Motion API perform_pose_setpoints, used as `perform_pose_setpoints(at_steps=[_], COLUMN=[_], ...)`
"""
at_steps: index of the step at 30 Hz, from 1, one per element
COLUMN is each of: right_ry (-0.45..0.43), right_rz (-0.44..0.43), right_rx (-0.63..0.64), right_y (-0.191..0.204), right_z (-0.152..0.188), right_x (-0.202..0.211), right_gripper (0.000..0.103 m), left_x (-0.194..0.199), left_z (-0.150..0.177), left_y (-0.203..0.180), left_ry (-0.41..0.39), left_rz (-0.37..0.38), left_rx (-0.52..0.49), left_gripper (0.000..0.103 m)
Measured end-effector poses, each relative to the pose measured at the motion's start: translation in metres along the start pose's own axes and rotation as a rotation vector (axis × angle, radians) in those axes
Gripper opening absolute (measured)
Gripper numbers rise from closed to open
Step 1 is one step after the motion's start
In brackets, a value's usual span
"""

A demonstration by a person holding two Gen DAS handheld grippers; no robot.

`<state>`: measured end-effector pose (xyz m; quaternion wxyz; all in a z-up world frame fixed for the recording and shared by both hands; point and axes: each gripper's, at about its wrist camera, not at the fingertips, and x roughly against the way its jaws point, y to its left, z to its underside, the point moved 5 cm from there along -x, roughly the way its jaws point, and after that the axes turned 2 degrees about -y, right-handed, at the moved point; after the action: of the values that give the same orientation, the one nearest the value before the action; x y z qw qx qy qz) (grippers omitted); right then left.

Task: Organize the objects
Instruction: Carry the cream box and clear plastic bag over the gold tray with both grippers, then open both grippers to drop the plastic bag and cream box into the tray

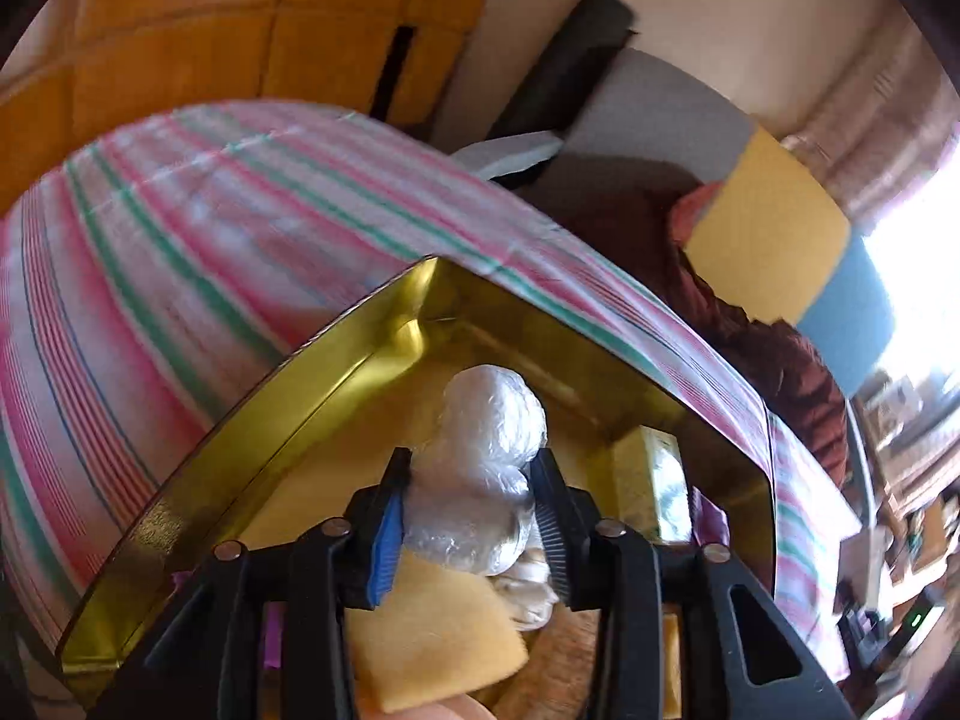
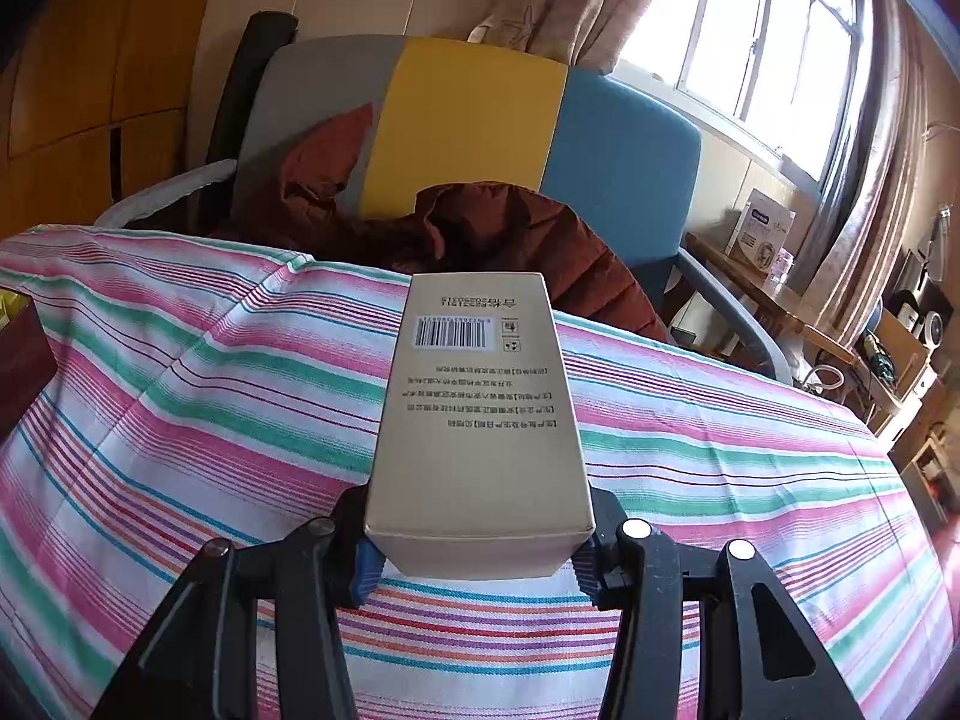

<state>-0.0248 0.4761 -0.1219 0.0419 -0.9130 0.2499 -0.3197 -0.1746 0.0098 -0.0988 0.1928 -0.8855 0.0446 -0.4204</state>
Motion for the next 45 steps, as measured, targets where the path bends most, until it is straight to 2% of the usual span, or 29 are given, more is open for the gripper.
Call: perform_pose_setpoints(at_steps=[2,5,9,18,22,27,31,36,41,45], right_ry=[0.007,0.013,0.012,0.005,0.019,0.050,-0.008,-0.107,-0.156,-0.170], right_rz=[0.002,0.005,0.006,-0.003,-0.044,-0.128,-0.235,-0.373,-0.490,-0.565], right_rx=[-0.006,-0.007,0.008,0.041,0.066,0.108,0.166,0.282,0.410,0.492], right_y=[-0.001,-0.002,0.002,0.009,0.017,0.037,0.072,0.132,0.197,0.245], right_z=[0.001,0.002,0.002,0.001,0.001,0.000,-0.018,-0.051,-0.072,-0.083], right_x=[-0.001,-0.002,-0.001,0.001,0.002,0.013,0.042,0.081,0.105,0.117], right_gripper=[0.050,0.050,0.050,0.050,0.050,0.050,0.050,0.050,0.050,0.050], left_x=[-0.004,-0.003,0.004,0.030,0.045,0.068,0.074,0.078,0.083,0.091], left_z=[0.000,0.002,0.007,0.025,0.028,0.028,0.033,0.042,0.041,0.034], left_y=[0.011,0.021,0.031,0.017,0.013,0.020,0.026,0.026,0.028,0.038], left_ry=[0.019,0.017,0.006,-0.059,-0.077,-0.115,-0.107,-0.097,-0.102,-0.141], left_rz=[-0.008,-0.020,0.009,0.044,0.061,0.111,0.122,0.123,0.158,0.145], left_rx=[0.038,0.078,0.141,0.040,0.000,0.015,0.021,-0.034,-0.063,-0.036], left_gripper=[0.050,0.055,0.059,0.060,0.060,0.060,0.060,0.060,0.060,0.069])
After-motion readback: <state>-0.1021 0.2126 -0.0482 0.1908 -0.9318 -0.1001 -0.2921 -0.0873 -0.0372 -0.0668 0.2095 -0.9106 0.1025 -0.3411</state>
